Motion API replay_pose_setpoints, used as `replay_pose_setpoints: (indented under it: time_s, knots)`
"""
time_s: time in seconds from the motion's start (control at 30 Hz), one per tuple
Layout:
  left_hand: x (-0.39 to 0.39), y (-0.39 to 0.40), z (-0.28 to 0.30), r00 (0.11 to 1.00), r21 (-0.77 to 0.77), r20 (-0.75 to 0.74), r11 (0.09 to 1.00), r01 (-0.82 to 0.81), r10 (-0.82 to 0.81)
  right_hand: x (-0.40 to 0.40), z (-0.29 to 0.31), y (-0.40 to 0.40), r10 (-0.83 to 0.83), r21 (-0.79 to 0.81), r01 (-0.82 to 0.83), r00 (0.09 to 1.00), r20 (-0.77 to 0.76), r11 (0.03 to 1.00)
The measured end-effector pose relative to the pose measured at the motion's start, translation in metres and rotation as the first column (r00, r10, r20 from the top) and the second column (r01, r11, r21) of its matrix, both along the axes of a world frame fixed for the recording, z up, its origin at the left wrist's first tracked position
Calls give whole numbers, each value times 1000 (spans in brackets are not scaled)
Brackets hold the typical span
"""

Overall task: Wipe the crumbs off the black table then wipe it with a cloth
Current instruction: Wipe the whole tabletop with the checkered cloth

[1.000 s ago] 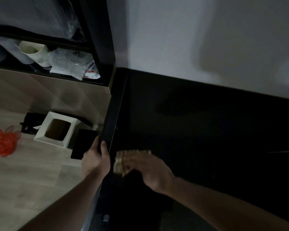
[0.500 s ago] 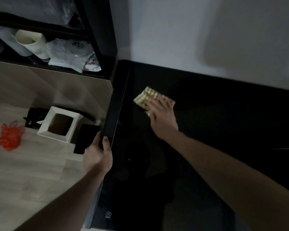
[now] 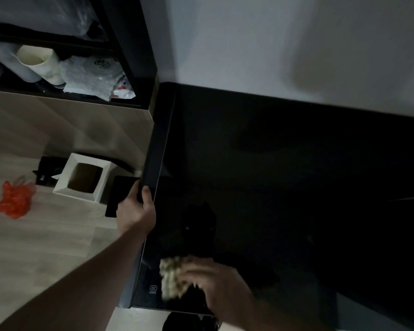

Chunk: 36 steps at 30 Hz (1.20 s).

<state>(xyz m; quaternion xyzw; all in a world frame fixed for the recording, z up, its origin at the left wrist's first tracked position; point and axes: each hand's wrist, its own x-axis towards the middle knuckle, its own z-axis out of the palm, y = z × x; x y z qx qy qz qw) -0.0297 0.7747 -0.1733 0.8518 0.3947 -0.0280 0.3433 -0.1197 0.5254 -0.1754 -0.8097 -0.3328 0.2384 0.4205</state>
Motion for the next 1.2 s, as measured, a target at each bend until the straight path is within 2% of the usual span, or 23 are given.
replay_pose_setpoints:
  time_s: [0.07, 0.17, 0.23, 0.3, 0.4, 0.5, 0.73, 0.8, 0.9, 0.97, 1.03, 1.1, 1.2]
  knots:
    - [0, 0, -1, 1000, 8, -6, 1000, 3, -3, 48, 16, 15, -183, 63, 180, 983, 30, 982]
    - [0, 0, -2, 1000, 7, 6, 1000, 15, -15, 142, 34, 42, -326, 16, 327, 935, 141, 945]
    - [-1, 1, -3, 1000, 1, 18, 1000, 9, -9, 193, 37, 61, -315, -77, 332, 933, 174, 940]
    - [0, 1, -3, 1000, -4, 24, 1000, 4, -4, 227, 22, 77, -215, -204, 275, 937, 274, 939]
    - [1, 0, -1, 1000, 0, 29, 1000, 2, -2, 244, -10, 86, -118, -345, 270, 907, 404, 899]
    - [0, 1, -1, 1000, 5, 24, 1000, 7, -7, 227, -17, 90, -153, -319, 311, 888, 434, 895]
    - [0, -1, 6, 1000, -19, -25, 1000, -4, 4, 88, -7, 47, -102, -174, 169, 936, 338, 970]
    - [0, -1, 8, 1000, -22, -19, 1000, -2, 1, 35, -7, 25, -43, -145, 91, 952, 304, 985]
    - [-1, -3, 10, 1000, -30, 9, 999, 12, -12, -31, -12, -12, 135, -154, -95, 951, 279, 984]
    - [-1, -4, 12, 1000, -26, 13, 999, 19, -19, -51, -16, -31, 178, -145, -140, 939, 295, 979]
    - [-1, -4, 13, 1000, -27, 19, 999, 21, -20, -47, -9, -38, 93, -51, -82, 956, 279, 995]
    - [-1, -4, 11, 1000, -27, 14, 999, 18, -18, -21, 6, -32, -93, 87, 76, 973, 211, 993]
    - [1, -5, 11, 1000, -14, -3, 1000, 13, -13, 59, 29, -14, -404, 160, 379, 897, 177, 911]
